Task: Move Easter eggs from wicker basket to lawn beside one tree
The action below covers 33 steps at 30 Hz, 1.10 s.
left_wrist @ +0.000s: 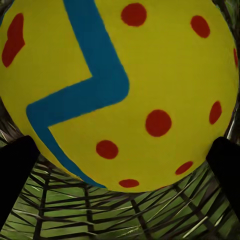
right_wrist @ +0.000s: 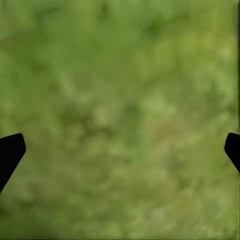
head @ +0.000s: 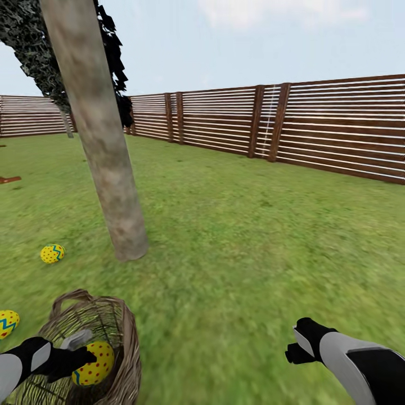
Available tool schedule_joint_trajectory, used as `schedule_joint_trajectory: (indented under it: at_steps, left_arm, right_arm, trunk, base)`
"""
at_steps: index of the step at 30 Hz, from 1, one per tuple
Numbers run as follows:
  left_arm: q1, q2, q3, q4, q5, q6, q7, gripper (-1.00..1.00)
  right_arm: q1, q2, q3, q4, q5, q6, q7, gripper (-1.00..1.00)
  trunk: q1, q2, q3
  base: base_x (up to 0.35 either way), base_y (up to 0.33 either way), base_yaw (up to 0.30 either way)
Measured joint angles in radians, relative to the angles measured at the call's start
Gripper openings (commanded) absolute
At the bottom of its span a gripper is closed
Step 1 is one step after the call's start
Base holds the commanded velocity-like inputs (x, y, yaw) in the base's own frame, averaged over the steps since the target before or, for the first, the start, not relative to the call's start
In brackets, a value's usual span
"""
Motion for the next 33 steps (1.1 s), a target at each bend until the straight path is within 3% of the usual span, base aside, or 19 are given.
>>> schedule_joint_trajectory:
  at_steps: [6,23,33]
  left_arm:
    - [0.0,-0.015,0.0,0.0,-0.003,0.0,0.0,-1.0]
    - [0.0,-0.016,0.0,0.0,-0.003,0.0,0.0,-1.0]
    - [0.0,-0.016,0.0,0.0,-0.003,0.0,0.0,-1.0]
  right_arm:
    - [0.0,-0.003,0.0,0.0,-0.001,0.0,0.0,1.0]
    - [0.0,-0.002,0.0,0.0,-0.001,0.0,0.0,1.0]
    - [0.0,-0.002,0.0,0.0,-0.001,0.0,0.0,1.0]
  trunk:
    - [-0.003,0.001,0.023]
    - [-0.01,0.005,0.089]
    - [-0.014,0.008,0.128]
  base:
    - [0.0,0.0,0.0]
    - [-0.002,0.0,0.0]
    - [-0.305,0.0,0.0]
